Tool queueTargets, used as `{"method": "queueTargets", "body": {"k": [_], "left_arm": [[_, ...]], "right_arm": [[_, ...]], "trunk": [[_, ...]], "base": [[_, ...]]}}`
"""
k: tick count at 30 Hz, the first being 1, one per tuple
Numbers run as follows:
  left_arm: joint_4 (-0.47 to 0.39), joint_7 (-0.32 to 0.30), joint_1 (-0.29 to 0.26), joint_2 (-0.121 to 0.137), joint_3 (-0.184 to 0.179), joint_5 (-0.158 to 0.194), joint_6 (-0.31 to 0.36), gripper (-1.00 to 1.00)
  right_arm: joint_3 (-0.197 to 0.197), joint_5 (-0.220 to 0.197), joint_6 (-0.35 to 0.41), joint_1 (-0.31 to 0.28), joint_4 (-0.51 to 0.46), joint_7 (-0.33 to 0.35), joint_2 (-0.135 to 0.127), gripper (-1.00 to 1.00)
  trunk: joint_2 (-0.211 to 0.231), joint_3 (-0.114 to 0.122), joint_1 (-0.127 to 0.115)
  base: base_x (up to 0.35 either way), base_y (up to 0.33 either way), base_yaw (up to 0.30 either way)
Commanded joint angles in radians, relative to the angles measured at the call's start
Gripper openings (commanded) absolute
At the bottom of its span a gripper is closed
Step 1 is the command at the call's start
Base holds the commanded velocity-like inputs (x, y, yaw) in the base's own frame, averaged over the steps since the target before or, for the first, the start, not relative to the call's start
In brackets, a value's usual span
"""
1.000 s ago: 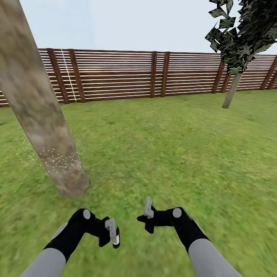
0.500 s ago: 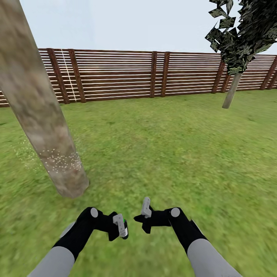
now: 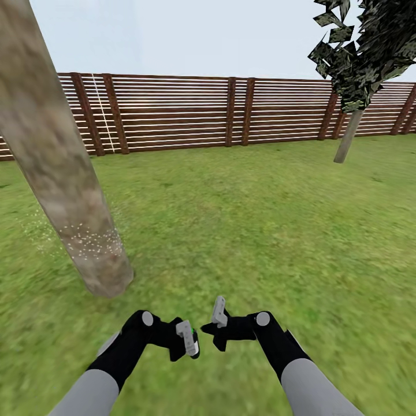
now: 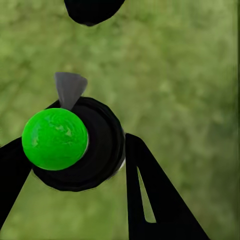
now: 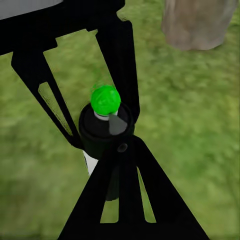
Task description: In the garden, pick up the pesticide atomizer on the floor and spray pesticide onto both trees until each tree trunk is fully covered.
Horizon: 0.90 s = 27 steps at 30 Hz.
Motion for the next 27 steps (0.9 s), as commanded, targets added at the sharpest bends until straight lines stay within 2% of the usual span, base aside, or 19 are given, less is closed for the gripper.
{"method": "queueTargets", "body": {"k": [1,6,27], "left_arm": [[-0.002,-0.004,0.0,-0.003,0.0,-0.001,0.007,-1.0],[-0.028,-0.007,0.0,-0.004,0.0,0.005,0.008,-1.0],[-0.02,-0.004,0.003,-0.035,0.001,0.007,0.006,-1.0]], "right_arm": [[-0.007,0.009,-0.005,-0.001,-0.001,0.005,0.002,-1.0],[-0.007,0.009,-0.006,-0.001,-0.001,0.005,0.002,-1.0],[-0.007,0.009,-0.005,-0.001,-0.005,0.005,0.002,-1.0]], "trunk": [[0.0,-0.001,0.0],[0.0,-0.001,0.0],[0.0,-0.001,0.0]], "base": [[0.0,0.0,0.0],[0.0,0.0,0.0],[0.0,0.0,0.0]]}}
